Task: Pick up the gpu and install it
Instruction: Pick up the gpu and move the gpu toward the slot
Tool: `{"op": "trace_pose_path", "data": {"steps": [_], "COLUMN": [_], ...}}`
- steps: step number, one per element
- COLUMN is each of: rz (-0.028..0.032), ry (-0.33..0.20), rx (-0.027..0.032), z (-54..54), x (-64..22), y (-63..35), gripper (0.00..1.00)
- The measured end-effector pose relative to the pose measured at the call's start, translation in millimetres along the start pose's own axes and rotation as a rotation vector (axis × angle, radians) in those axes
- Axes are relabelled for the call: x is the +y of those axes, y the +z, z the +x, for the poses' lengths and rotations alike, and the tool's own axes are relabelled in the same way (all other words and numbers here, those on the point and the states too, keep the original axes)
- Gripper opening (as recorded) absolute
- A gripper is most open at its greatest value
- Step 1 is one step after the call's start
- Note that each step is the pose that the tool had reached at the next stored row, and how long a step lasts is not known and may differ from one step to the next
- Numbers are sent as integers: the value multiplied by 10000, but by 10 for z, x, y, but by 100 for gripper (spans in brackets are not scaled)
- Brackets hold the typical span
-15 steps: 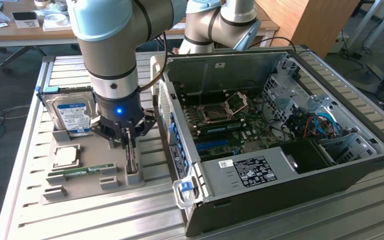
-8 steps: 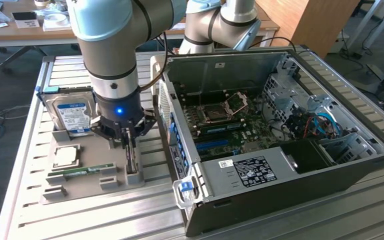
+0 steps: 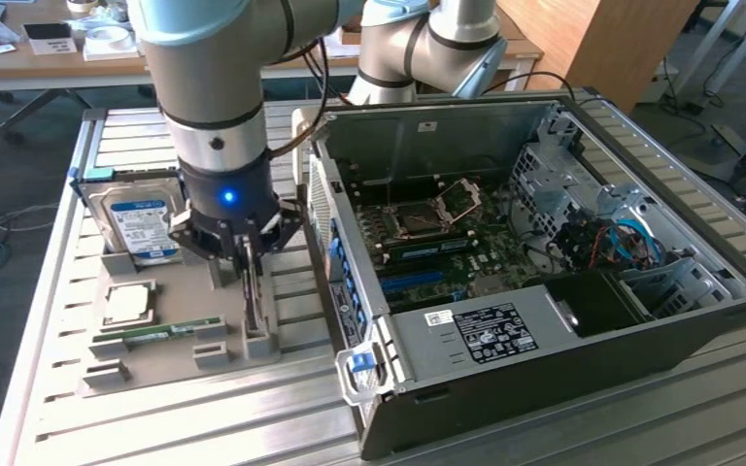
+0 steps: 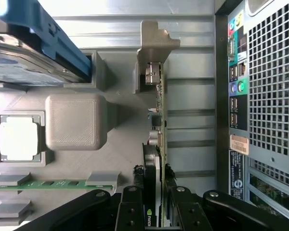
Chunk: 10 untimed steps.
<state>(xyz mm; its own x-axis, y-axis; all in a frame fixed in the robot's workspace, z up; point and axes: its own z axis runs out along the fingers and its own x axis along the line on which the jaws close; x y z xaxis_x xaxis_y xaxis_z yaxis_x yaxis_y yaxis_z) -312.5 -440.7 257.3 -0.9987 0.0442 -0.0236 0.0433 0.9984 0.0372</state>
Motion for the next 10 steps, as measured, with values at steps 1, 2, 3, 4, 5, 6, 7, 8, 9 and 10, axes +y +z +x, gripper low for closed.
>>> {"op": "trace_pose_path", "data": {"steps": [1,2,3,4,5,6,7,8,9,10], "rz": [7,16,26,33,42,50,57,65,70,78], "ry": [0,1,0,0,0,-1,-1,-1,-1,-1], "rx": [0,-1,-1,-2,-2,-2,-2,-2,-3,-4], "z": [-1,-1,-2,-3,-4,-5,-5,-6,-7,-8], "x": [1,3,5,6,8,9,10,12,13,15], "y": [-36,-68,-105,-143,-177,-208,-240,-274,-311,-348], "gripper": [27,27,27,27,27,27,27,27,27,27]}}
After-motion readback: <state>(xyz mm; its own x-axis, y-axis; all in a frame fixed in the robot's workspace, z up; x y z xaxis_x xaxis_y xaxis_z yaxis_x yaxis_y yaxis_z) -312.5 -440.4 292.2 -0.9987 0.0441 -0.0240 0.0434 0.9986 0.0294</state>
